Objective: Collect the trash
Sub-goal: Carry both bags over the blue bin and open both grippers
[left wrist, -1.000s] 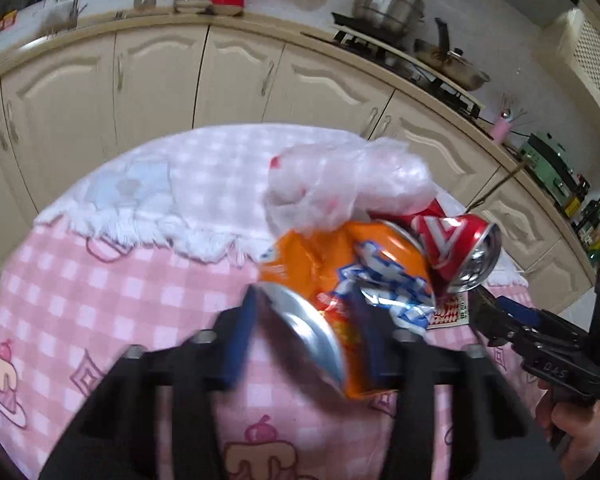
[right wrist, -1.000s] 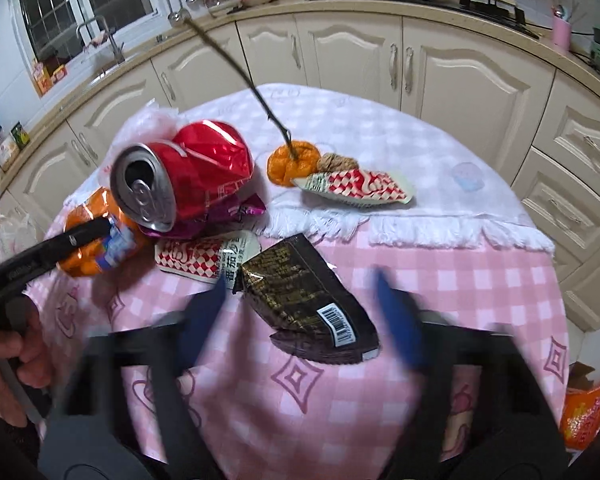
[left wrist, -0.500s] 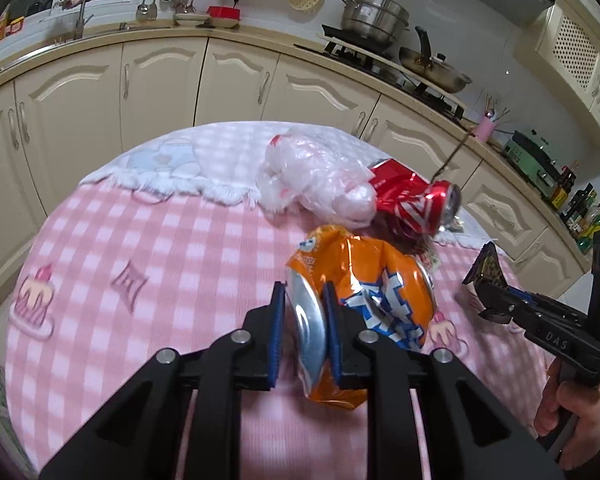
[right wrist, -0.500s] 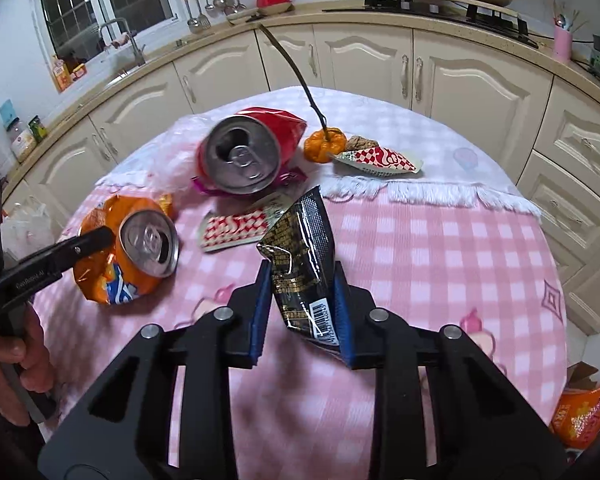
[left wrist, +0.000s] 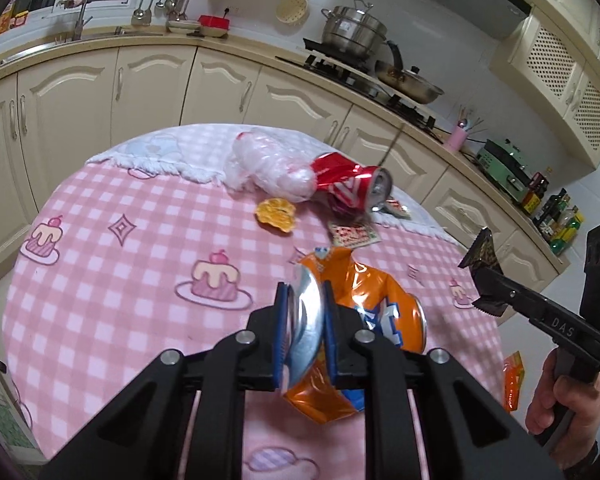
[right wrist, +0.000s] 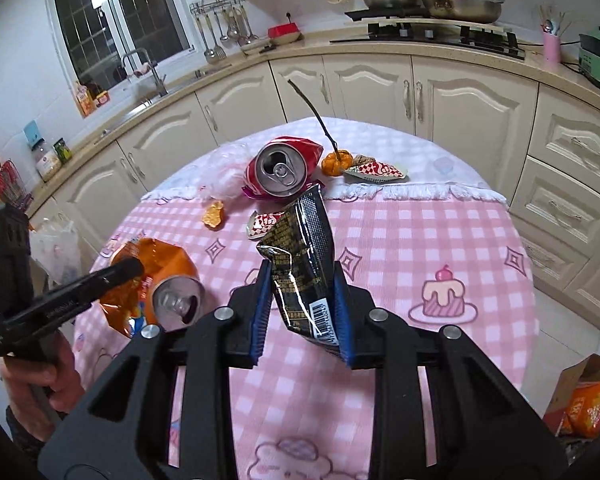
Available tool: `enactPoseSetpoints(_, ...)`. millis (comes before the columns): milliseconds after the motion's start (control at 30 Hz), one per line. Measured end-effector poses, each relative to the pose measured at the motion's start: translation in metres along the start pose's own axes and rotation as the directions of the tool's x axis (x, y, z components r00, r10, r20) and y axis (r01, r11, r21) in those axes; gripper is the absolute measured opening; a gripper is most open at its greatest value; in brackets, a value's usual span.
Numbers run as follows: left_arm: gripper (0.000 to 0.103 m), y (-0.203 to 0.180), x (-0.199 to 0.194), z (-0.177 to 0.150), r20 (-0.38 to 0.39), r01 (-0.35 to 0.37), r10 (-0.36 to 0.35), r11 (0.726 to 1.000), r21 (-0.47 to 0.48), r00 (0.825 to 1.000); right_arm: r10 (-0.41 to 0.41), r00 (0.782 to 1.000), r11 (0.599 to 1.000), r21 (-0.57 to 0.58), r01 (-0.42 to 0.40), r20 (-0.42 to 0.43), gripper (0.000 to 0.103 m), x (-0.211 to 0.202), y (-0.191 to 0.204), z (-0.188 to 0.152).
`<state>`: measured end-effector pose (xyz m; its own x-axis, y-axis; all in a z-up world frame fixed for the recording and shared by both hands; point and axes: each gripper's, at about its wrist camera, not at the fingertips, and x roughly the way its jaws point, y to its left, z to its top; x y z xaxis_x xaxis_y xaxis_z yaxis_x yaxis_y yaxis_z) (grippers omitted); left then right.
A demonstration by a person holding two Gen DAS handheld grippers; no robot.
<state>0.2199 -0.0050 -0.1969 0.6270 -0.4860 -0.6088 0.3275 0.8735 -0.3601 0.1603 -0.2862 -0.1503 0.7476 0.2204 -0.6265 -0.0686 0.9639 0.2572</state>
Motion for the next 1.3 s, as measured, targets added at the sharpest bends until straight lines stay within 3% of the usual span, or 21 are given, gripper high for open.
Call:
enactPoseSetpoints(233,0.015,-0.040,-0.024,0.003,0.045,0.047,-0.050,0.998,0.052,0.998,-0.001,0.997,1.000,0.020,0.000,0.076,0.028,-0.048,-0.014,-0.002)
enactPoseSetpoints(467,0.015,-0.119,-0.039,0.006,0.081,0.147,-0.159,0.979,0.139,0.984,-0.047,0.983,0.997,0.061,0.037,0.176,0.028,-0.115,-0.053,-0.010)
enactPoseSetpoints(633,0.015,-0.179,-0.031,-0.001,0.054,0.228,-0.242,0.954,0.197,0.969,-0.097,0.971,0.989,0.127,0.070,0.218,0.028,-0.158,-0.095,-0.027)
enactPoseSetpoints(833,0.015,-0.252,0.004,-0.031,-0.055,0.323,-0.320,0.911,0.256,0.946,-0.221,0.952,0.948,0.276,0.159,0.211,0.028,-0.199,-0.172,-0.069)
enactPoseSetpoints(1033,0.015,-0.320,0.063,-0.083,-0.216,0.389,-0.334,0.868,0.310,0.918,-0.325,0.938,0.867,0.433,0.246,0.120,0.028,-0.211,-0.253,-0.123)
enactPoseSetpoints(1100,0.015,-0.337,0.083,-0.101,-0.261,0.393,-0.318,0.859,0.327,0.911,-0.341,0.937,0.839,0.475,0.267,0.076,0.028,-0.206,-0.276,-0.143)
enactPoseSetpoints(1300,0.015,-0.374,0.148,-0.161,-0.421,0.421,-0.260,0.836,0.353,0.869,-0.312,0.949,0.768,0.577,0.277,-0.040,0.028,-0.171,-0.329,-0.191)
